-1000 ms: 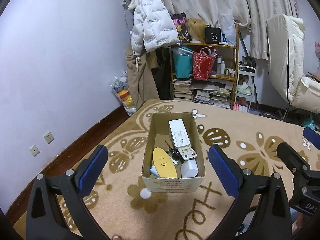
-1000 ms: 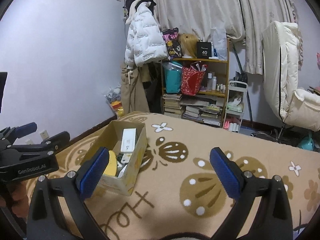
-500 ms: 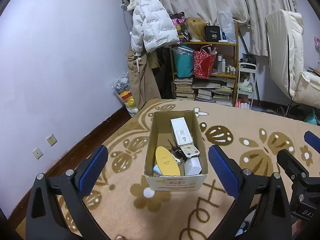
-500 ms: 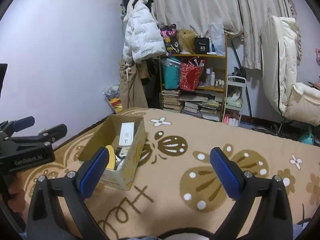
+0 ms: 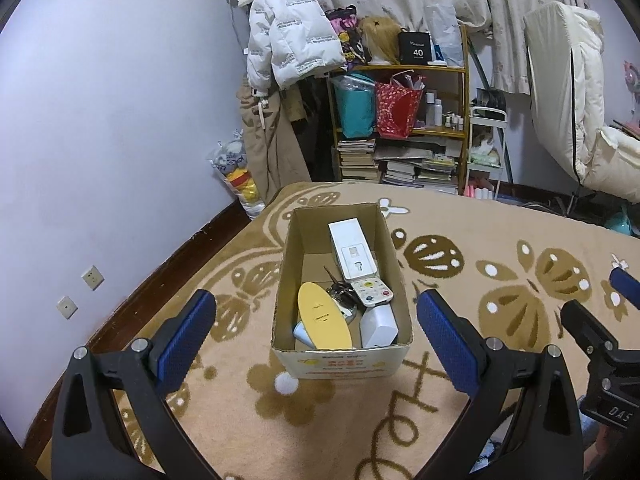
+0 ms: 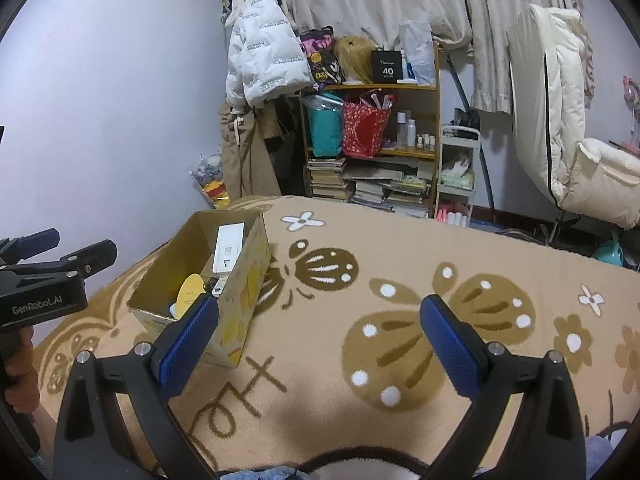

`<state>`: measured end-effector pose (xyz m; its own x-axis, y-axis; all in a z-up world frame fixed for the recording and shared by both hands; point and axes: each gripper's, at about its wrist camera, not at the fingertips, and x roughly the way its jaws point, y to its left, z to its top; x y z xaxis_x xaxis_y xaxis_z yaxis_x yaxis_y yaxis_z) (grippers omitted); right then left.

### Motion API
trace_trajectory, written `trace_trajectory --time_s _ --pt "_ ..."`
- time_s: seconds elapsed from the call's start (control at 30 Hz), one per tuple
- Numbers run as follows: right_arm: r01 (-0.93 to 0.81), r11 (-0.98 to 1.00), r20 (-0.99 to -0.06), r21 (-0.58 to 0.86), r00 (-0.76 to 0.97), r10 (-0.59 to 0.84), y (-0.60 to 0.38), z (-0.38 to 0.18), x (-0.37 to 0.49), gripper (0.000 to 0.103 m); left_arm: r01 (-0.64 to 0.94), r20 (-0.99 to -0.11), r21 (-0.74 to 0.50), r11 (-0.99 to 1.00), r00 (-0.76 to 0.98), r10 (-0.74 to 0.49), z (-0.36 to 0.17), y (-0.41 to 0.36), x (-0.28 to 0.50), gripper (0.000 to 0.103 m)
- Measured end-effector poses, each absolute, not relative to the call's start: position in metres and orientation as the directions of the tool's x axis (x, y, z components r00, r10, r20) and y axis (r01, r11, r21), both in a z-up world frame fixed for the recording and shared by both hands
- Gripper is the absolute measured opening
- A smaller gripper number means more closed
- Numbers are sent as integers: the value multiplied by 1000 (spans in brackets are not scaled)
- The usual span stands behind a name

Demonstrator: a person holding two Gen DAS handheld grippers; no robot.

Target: Organize rigid objects

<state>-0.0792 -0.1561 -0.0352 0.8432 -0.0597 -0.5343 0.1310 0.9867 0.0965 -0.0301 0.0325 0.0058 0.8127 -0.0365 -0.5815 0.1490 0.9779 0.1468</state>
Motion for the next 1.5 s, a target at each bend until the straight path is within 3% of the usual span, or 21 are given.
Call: trace_trajectory --time_s 1.5 --pt "158 982 -548 104 833 -76 -156 -44 -77 103 168 -626 192 967 780 -11 -6 26 -27 100"
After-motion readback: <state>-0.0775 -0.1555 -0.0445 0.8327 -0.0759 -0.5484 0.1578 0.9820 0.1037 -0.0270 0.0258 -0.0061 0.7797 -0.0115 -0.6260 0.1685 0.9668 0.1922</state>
